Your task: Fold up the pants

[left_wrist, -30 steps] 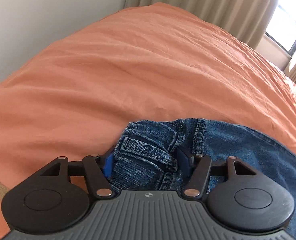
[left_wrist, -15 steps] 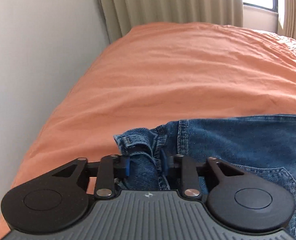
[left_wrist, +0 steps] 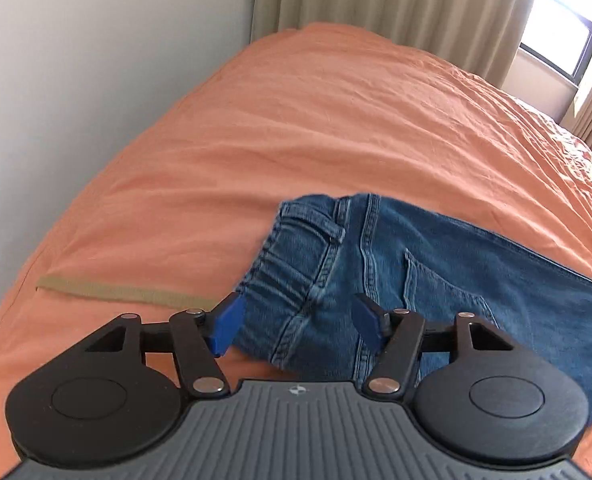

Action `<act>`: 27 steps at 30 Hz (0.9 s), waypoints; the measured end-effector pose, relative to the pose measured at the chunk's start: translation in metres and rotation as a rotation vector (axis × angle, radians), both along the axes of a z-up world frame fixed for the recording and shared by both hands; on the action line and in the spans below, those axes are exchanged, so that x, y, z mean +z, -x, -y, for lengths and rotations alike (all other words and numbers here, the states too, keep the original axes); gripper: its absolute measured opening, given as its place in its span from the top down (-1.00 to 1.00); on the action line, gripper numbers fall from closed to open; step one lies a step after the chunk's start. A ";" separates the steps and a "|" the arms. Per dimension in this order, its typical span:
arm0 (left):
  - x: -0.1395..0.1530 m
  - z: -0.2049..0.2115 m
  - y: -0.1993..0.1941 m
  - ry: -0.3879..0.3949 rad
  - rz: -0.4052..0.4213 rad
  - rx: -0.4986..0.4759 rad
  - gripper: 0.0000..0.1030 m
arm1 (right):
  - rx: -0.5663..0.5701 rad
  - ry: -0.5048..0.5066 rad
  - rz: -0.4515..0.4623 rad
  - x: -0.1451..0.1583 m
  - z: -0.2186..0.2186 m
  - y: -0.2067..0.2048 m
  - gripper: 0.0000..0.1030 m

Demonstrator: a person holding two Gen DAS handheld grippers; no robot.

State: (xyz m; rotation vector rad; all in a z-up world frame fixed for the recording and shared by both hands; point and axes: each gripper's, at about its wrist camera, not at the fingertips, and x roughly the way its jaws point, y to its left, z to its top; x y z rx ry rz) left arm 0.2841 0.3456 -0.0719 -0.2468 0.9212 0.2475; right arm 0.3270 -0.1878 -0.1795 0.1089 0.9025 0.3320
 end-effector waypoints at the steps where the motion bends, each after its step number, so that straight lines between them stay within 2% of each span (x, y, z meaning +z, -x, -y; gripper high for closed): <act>1: -0.004 -0.001 0.004 0.026 -0.010 0.010 -0.42 | 0.026 -0.009 0.006 0.001 -0.014 0.008 -0.11; 4: -0.018 -0.006 0.015 0.107 -0.001 0.053 -0.48 | 0.100 -0.031 0.021 0.004 -0.053 0.029 -0.10; 6: -0.034 -0.014 0.024 0.199 0.043 0.110 -0.54 | 0.149 -0.051 0.019 0.005 -0.077 0.042 -0.09; 11: -0.078 -0.033 0.045 0.454 0.189 0.263 -0.56 | 0.262 -0.049 0.014 -0.002 -0.135 0.065 -0.08; 14: -0.099 -0.038 0.038 0.524 0.213 0.310 -0.49 | 0.321 -0.011 0.029 -0.009 -0.168 0.073 -0.07; 15: -0.104 -0.039 0.034 0.531 0.210 0.319 -0.39 | 0.340 0.006 0.042 -0.010 -0.179 0.073 -0.06; 17: -0.113 -0.042 0.027 0.541 0.202 0.333 -0.36 | 0.374 0.046 0.076 -0.012 -0.196 0.074 -0.05; 20: -0.116 -0.047 0.020 0.544 0.212 0.337 0.09 | 0.416 0.140 0.155 -0.014 -0.216 0.071 0.01; 21: -0.113 -0.047 0.016 0.516 0.208 0.328 0.38 | 0.428 0.157 0.175 -0.013 -0.220 0.069 0.01; 22: -0.107 -0.046 0.015 0.468 0.207 0.306 0.49 | 0.441 0.171 0.192 -0.014 -0.224 0.066 0.01; 25: -0.086 -0.038 0.010 0.390 0.231 0.256 0.61 | 0.461 0.213 0.214 -0.019 -0.233 0.057 0.03; 27: -0.075 -0.034 0.007 0.358 0.235 0.244 0.63 | 0.463 0.217 0.220 -0.019 -0.236 0.056 0.39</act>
